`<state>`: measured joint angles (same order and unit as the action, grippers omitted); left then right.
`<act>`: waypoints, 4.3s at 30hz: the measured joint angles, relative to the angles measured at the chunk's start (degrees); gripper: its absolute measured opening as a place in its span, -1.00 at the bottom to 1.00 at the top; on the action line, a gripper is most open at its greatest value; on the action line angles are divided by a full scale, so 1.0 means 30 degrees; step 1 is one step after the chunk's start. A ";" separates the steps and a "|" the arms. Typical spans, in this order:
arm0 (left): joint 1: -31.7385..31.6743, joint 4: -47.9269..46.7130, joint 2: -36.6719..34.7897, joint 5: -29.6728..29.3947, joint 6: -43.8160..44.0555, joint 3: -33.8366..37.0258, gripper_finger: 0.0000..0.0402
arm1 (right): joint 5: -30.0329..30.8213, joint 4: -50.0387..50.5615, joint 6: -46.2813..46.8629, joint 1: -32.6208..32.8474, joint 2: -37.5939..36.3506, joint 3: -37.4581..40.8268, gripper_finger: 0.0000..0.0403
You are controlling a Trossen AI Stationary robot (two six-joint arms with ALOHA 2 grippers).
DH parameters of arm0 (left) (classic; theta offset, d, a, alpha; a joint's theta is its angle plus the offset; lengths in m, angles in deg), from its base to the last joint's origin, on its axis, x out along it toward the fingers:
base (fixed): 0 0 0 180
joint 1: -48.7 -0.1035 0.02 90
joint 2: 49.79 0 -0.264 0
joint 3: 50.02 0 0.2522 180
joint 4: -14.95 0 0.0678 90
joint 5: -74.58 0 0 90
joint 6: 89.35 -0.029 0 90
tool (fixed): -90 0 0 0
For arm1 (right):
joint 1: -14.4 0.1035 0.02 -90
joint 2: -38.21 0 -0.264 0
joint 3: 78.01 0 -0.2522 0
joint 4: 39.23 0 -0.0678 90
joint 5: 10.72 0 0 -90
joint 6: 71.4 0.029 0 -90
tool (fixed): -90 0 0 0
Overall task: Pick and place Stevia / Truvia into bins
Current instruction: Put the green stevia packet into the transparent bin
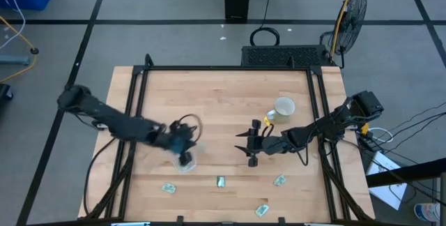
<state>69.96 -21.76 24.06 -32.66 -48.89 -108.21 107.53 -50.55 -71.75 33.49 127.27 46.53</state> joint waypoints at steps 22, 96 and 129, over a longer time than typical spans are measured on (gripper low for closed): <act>0.6504 -0.2241 -0.0332 0.2212 0.6939 0.0000 -0.48 | -0.3475 0.0037 0.0855 -0.0248 0.0000 0.0000 -0.05; 0.2638 -0.3060 0.0727 -0.2701 -0.6531 -0.3621 -0.37 | -0.4548 1.8064 1.5608 0.7547 -0.1088 -0.3848 -0.05; 0.2074 -0.2118 0.0741 -0.3376 -0.8372 -0.3694 -0.37 | -0.4763 1.1563 1.7568 0.9491 -0.1071 0.1399 -0.97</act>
<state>76.18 -28.11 26.28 -42.78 -74.01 -119.29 93.24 -15.86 -19.05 61.96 124.06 50.73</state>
